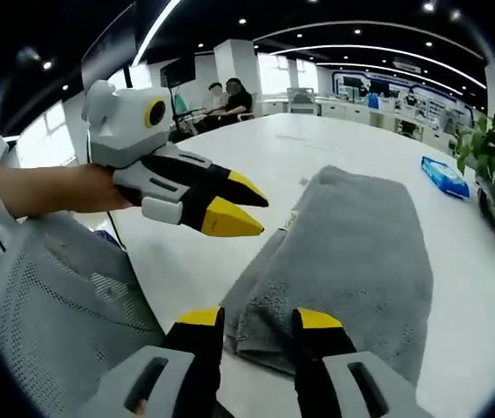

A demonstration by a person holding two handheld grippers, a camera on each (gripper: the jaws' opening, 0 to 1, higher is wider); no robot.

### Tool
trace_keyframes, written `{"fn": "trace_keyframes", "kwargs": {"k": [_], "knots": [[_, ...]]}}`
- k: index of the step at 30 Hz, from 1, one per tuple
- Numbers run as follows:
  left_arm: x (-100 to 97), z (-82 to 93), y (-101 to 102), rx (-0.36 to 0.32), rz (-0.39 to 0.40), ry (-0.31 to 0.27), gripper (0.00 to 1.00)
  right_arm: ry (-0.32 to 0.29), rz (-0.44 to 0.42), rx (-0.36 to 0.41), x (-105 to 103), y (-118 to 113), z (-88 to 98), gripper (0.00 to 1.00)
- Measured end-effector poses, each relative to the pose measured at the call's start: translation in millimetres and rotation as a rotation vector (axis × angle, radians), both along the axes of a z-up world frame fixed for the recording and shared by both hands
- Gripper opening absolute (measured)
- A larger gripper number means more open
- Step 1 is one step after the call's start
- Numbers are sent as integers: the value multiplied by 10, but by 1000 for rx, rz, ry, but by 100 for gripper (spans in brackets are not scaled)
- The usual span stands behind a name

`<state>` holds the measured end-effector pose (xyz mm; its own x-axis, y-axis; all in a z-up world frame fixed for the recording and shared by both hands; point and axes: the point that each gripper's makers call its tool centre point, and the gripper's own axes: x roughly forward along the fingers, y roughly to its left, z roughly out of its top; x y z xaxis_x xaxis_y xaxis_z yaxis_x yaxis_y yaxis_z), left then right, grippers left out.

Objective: Open the folded towel by lifting each exposed corner and separating the folded layers until the towel lies flat within the target outline without major curled edges

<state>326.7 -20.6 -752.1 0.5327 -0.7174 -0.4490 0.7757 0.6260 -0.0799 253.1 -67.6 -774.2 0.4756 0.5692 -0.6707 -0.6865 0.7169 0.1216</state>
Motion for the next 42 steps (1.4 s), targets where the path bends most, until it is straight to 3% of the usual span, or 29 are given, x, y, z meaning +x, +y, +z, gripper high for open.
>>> {"fn": "trace_keyframes", "kwargs": {"k": [3, 8, 11, 13, 18, 25, 36, 42], "knots": [[-34, -103, 3, 16, 7, 41, 21, 4, 17, -37, -22, -7, -63, 29], [-88, -225, -32, 71, -23, 52, 21, 8, 51, -99, -41, -6, -185, 29], [-142, -306, -44, 118, -54, 55, 21, -36, 78, -175, -19, -63, -209, 24], [-170, -311, -70, 123, -67, 53, 21, -31, 70, -169, -19, -64, -201, 20], [-246, -342, -140, 122, -108, 69, 21, -20, 2, -153, 47, -147, -124, 6], [-373, -510, -176, 201, -169, 64, 21, 7, -52, -123, 59, -169, -91, 2], [-351, -486, -182, 172, -158, 54, 21, -65, -131, -174, 182, -350, 17, 1], [-351, -486, -177, 166, -161, 60, 22, -123, -261, -200, 332, -602, 138, 1]]}}
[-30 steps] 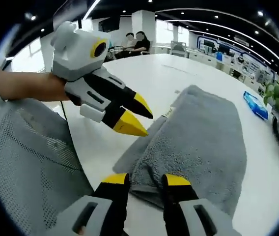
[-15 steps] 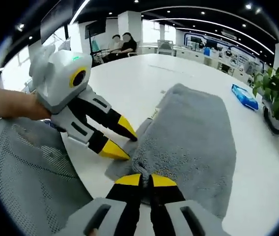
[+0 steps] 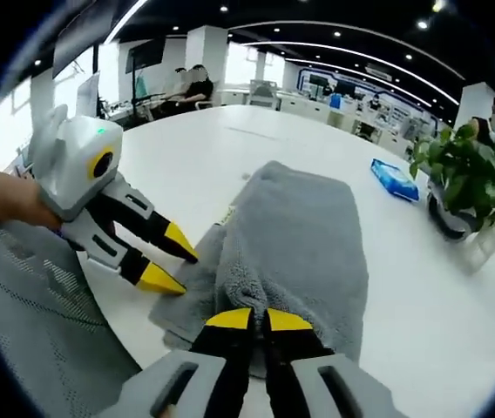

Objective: Open the folded towel by lifting each exposed corner and separating the folded layers until the towel lies flat within the target outline without major curled edges

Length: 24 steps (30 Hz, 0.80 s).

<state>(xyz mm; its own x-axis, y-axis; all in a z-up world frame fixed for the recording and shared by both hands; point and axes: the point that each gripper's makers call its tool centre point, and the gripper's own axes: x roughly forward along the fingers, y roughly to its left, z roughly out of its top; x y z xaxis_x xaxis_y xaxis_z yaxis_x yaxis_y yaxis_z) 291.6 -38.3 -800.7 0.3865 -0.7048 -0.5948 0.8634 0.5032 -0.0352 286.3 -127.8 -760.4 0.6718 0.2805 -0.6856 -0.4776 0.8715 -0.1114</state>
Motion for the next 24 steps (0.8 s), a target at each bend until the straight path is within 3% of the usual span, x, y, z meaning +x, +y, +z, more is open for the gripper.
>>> {"fn": "trace_keyframes", "kwargs": {"k": [6, 11, 24], "knots": [[-2, 3, -1, -5, -1, -2, 22, -35, -75, -30, 83, -230, 97, 0], [1, 3, -4, -6, 0, 2, 22, -12, -124, -50, 144, -444, 106, 0], [0, -2, -3, -19, 5, 6, 22, 6, -108, -125, 259, -709, 134, 0]]}}
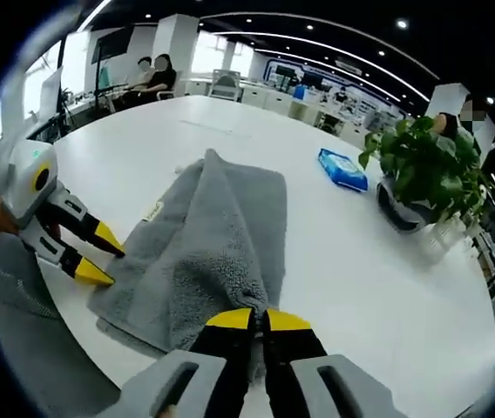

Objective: Open the folded towel by lifting each exposed corner and separating the folded layers until the towel lies flat within the target outline without major curled edges

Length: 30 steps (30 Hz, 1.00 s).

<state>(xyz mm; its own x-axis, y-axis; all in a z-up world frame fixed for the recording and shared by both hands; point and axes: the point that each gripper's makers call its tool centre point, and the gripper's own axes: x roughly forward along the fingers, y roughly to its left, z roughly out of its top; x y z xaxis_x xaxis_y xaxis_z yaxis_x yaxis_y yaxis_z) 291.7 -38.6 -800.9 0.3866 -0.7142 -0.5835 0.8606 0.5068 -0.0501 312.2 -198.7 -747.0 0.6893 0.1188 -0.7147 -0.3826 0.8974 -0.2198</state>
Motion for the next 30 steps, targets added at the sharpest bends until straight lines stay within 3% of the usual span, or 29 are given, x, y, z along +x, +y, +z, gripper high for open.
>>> {"fn": "trace_keyframes", "kwargs": {"k": [4, 10, 19, 25, 30], "knots": [[2, -2, -2, 1, 1, 0, 22, 15, -32, -31, -10, -209, -24, 0], [7, -5, -3, 3, 1, 3, 22, 13, -73, 24, 22, -404, 26, 0], [7, -4, 4, -17, 6, 2, 21, 7, -101, -2, 65, -660, 25, 0], [8, -3, 4, -19, 8, 4, 21, 15, -164, 38, 10, -866, -23, 0], [8, 1, 5, -28, 13, 6, 21, 18, -184, 28, -34, -970, -70, 0]]}}
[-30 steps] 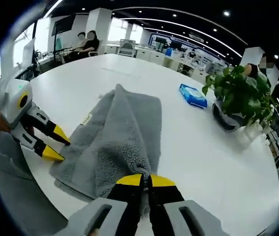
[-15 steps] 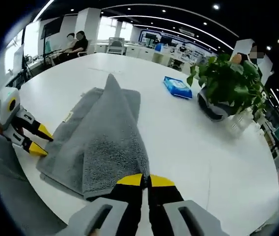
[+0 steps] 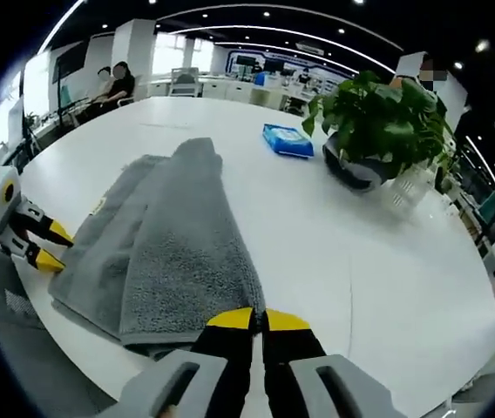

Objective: Open the folded towel by lifting each exposed corner and separating the folded layers until the towel lies flat within the target outline without major curled edges

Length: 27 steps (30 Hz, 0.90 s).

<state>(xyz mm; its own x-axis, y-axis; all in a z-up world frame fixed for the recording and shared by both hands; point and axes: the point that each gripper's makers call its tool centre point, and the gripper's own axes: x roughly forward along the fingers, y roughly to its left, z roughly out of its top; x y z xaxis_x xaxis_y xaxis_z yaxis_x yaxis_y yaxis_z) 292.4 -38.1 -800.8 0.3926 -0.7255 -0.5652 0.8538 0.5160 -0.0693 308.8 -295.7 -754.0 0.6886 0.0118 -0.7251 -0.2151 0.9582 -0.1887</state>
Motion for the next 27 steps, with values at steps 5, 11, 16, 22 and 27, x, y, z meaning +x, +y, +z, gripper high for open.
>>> {"fn": "trace_keyframes", "kwargs": {"k": [5, 11, 16, 22, 27], "knots": [[25, 0, 16, -6, 34, 13, 18, -8, -45, -13, -71, -167, -17, 0], [32, -1, 31, -5, 48, 20, 15, 8, -150, 6, -211, -456, -104, 0], [34, -2, 32, -5, 46, 20, 15, 21, -226, 48, -333, -628, -171, 0], [37, -6, 33, -6, 48, 21, 15, 35, -274, 51, -489, -687, -281, 0], [40, -9, 35, -7, 48, 21, 15, 43, -297, 45, -639, -726, -334, 0]]}}
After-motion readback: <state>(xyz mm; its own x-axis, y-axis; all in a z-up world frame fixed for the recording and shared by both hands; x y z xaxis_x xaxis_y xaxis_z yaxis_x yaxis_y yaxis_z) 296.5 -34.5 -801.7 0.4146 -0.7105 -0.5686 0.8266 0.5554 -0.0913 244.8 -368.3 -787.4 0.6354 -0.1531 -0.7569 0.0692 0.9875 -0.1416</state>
